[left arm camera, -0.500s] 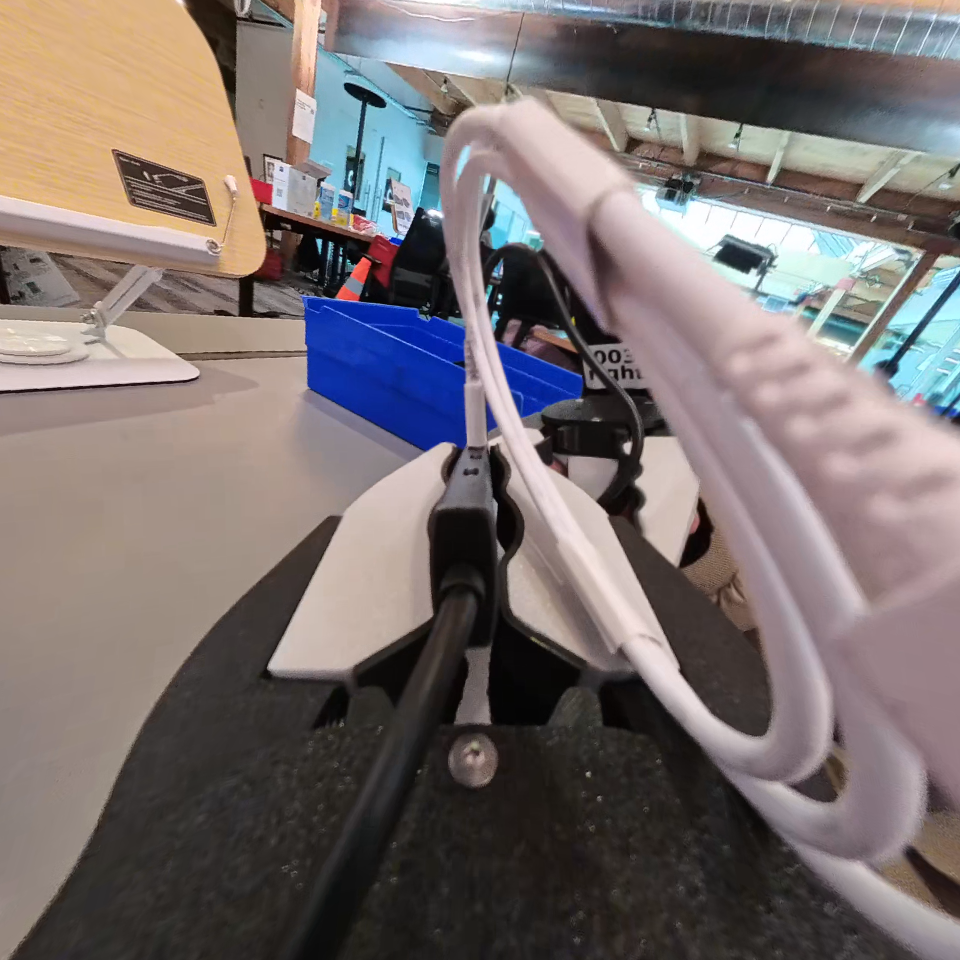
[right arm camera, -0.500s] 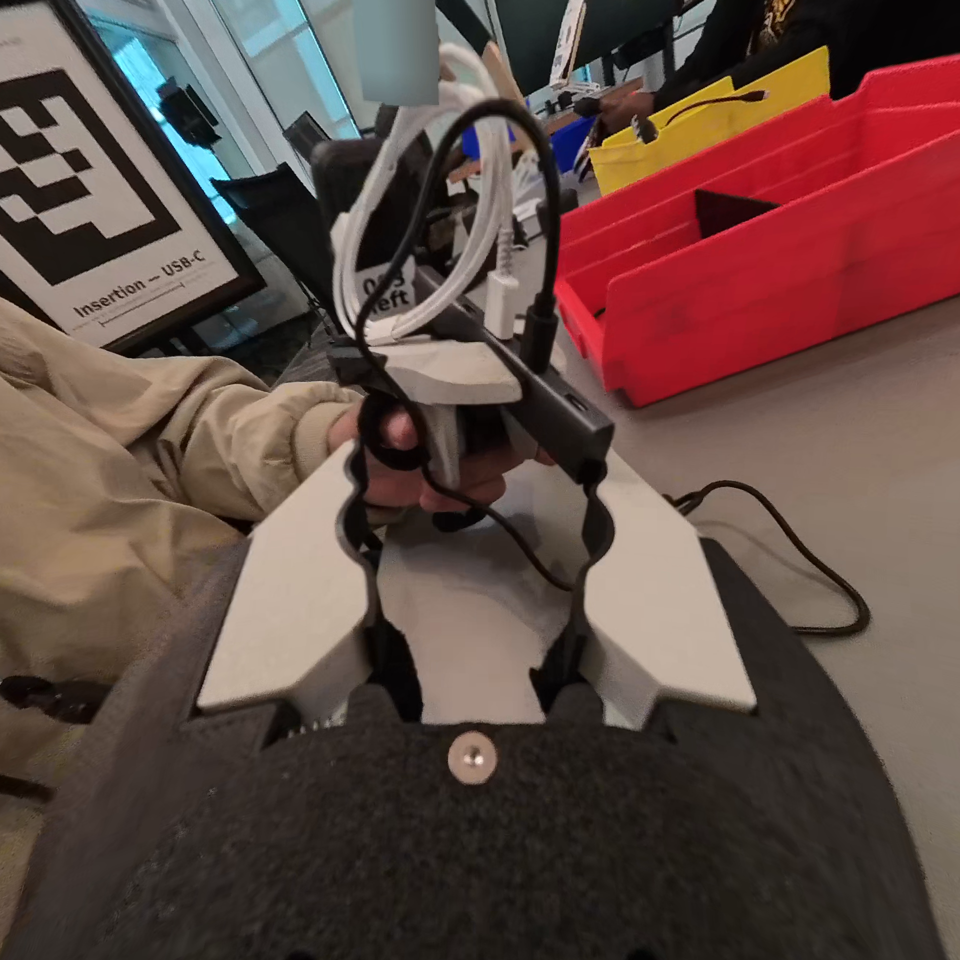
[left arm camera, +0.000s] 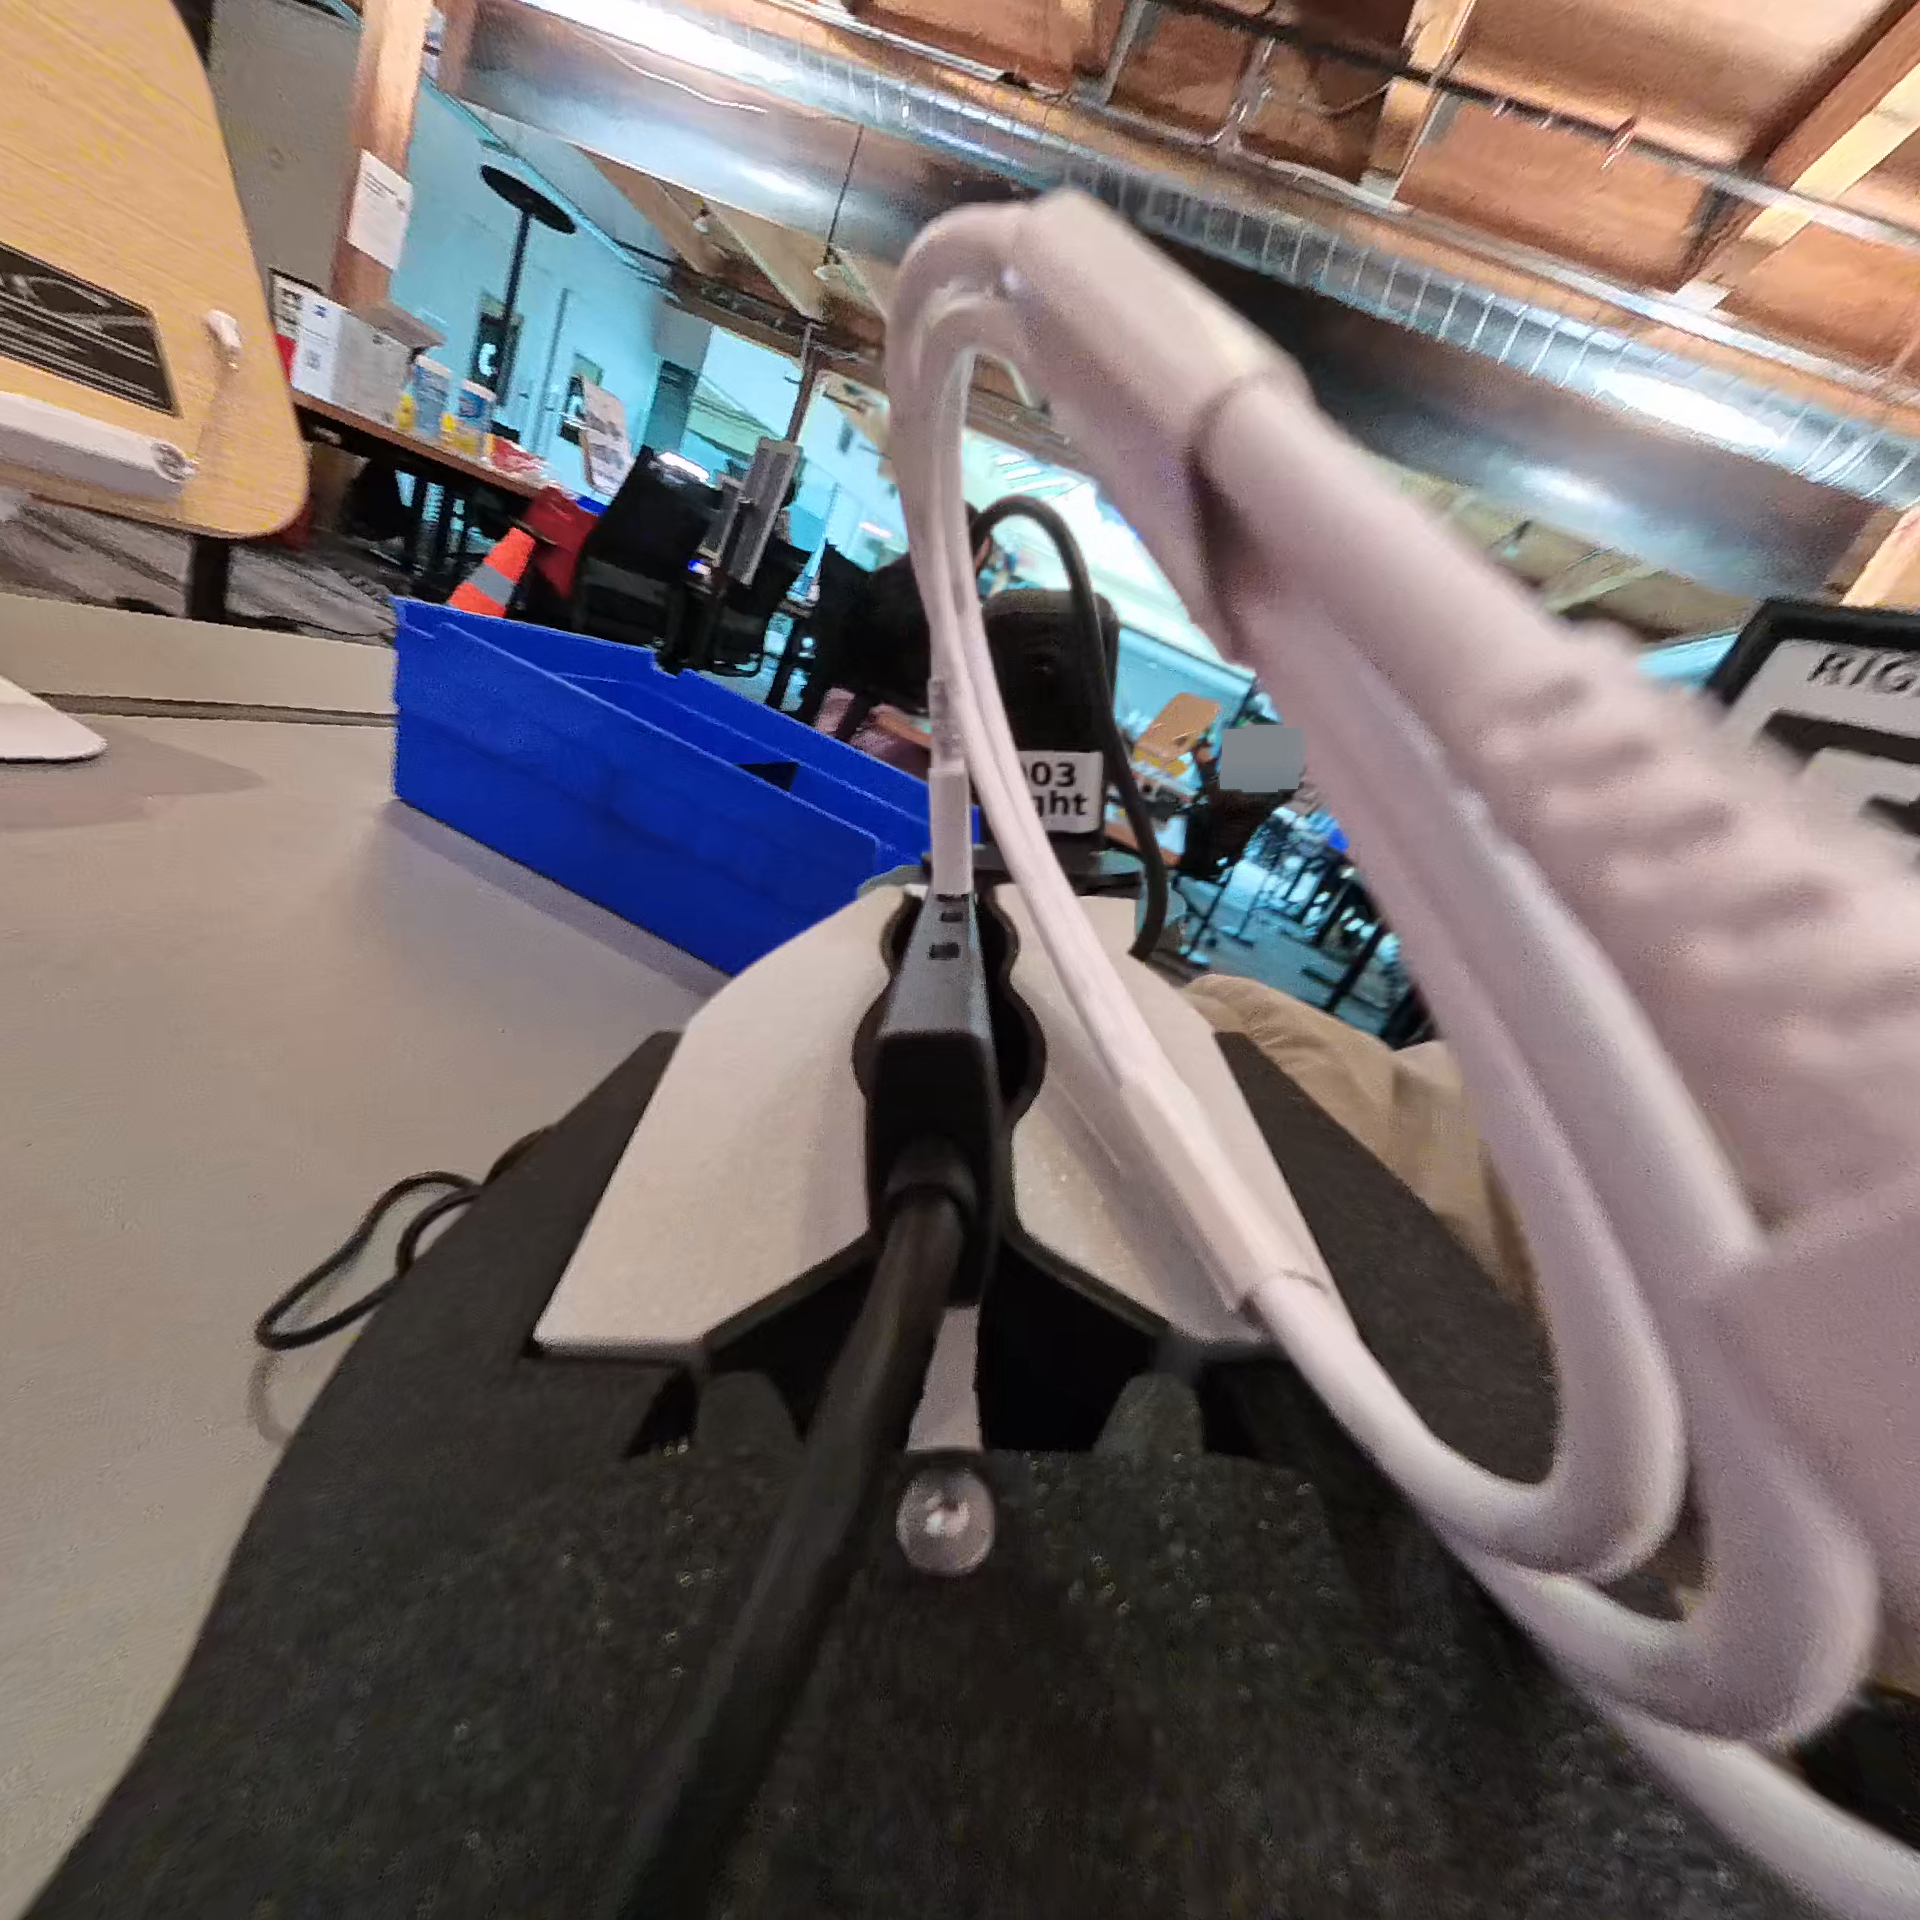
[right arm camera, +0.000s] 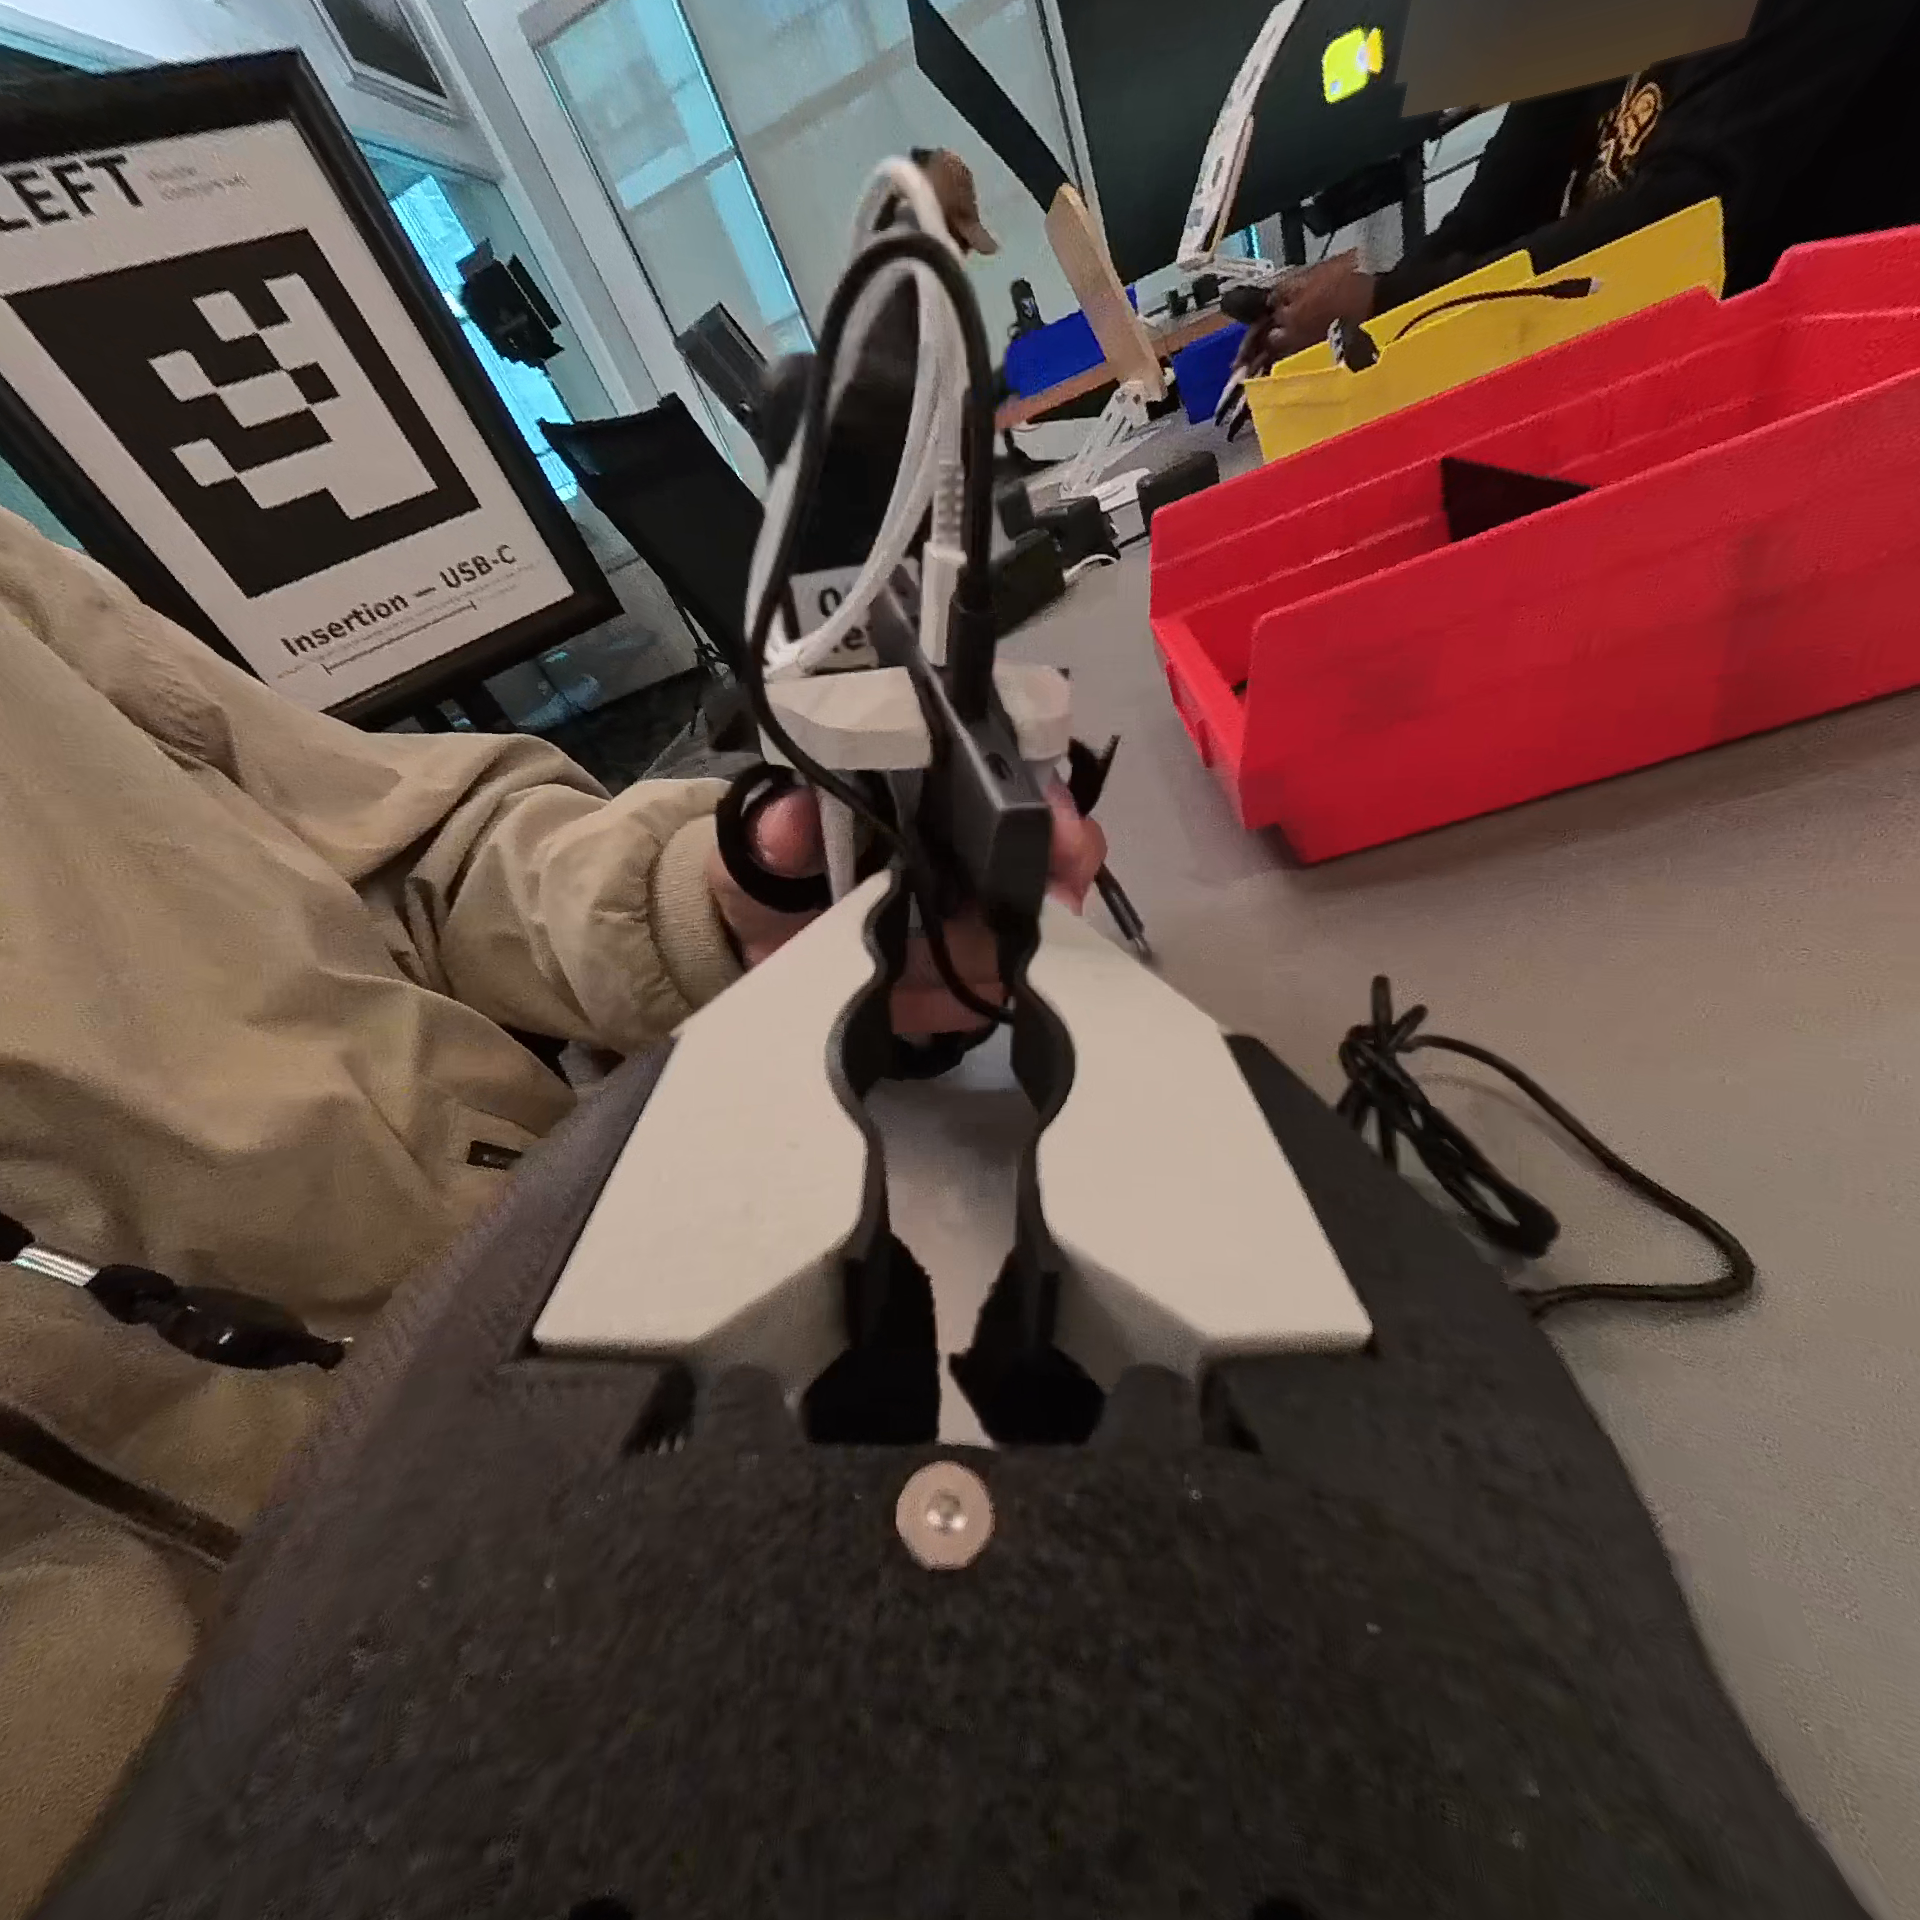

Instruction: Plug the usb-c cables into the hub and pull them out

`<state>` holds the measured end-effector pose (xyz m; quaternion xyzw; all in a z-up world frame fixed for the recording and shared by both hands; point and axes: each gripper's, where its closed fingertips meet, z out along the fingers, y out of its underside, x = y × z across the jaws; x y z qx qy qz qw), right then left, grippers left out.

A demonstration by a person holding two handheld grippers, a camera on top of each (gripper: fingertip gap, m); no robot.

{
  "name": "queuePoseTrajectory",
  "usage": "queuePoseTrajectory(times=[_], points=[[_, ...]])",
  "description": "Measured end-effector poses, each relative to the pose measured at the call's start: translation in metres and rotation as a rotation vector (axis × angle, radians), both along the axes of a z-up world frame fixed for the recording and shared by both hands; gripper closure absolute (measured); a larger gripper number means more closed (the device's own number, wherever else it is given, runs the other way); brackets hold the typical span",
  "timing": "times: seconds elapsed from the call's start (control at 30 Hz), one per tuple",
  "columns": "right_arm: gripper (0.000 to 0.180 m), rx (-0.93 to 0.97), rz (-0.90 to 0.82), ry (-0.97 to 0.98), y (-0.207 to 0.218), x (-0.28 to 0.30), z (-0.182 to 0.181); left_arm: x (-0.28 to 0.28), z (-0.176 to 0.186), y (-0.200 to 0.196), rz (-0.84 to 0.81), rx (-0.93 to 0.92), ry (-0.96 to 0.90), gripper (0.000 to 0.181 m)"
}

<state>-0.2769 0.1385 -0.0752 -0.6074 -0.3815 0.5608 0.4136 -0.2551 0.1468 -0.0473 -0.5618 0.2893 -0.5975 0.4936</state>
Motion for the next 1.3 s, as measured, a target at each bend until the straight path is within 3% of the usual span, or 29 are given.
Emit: queuePoseTrajectory(times=[0.37, 0.53, 1.3], points=[[0.178, 0.022, -0.009, -0.023, 0.002, 0.005, 0.000, -0.001, 0.002, -0.002, -0.056, -0.063, -0.049, 0.170], [0.178, 0.005, -0.123, 0.046, 0.021, 0.030, 0.013, -0.018, 0.000, 0.012, -0.005, -0.088, -0.050, 0.170], [0.159, -0.123, -0.061, 0.088, 0.018, 0.020, 0.010, -0.009, -0.005, 0.007, -0.026, -0.097, -0.040, 0.170]])
